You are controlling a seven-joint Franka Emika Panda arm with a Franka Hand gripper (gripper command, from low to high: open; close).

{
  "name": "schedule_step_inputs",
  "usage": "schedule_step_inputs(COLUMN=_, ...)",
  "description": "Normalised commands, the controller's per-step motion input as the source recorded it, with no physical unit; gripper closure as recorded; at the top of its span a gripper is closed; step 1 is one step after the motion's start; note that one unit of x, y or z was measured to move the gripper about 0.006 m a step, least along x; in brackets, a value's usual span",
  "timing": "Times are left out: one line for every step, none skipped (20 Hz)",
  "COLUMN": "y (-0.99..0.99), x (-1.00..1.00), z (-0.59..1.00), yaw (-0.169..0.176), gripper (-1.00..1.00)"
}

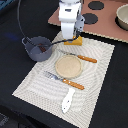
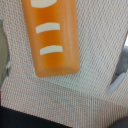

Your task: Interact with the objects in diverse but meaningful ways.

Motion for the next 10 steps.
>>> schedule_step_inputs(y=0.29, x=0.25, z=-0.13, yaw=0.064, gripper=-1.00)
schedule_step_inputs(y=0.29, x=0.29, z=-0.12, yaw=0.049, gripper=-1.00)
schedule_step_inputs(y=0.32, x=0.34, z=-0.10, yaw=0.042, gripper=-1.00)
schedule_step_inputs(y=0.33, x=0.34, z=-0.10, yaw=0.044, gripper=-1.00)
schedule_step_inputs(y=0.35, x=0.34, z=-0.10, yaw=0.046, gripper=-1.00)
schedule_step_inputs(y=0.37, x=0.36, z=-0.10, yaw=0.047, gripper=-1.00)
schedule_step_inputs(y=0.37, x=0.35, z=-0.09, yaw=0.045, gripper=-1.00)
schedule_step_inputs(y=0.40, x=0.36, z=-0.06, yaw=0.041, gripper=-1.00)
schedule_step_inputs(y=0.41, x=0.39, z=-0.04, yaw=0.036, gripper=-1.00)
schedule_step_inputs(y=0.40, x=0.36, z=-0.05, yaw=0.034, gripper=-1.00)
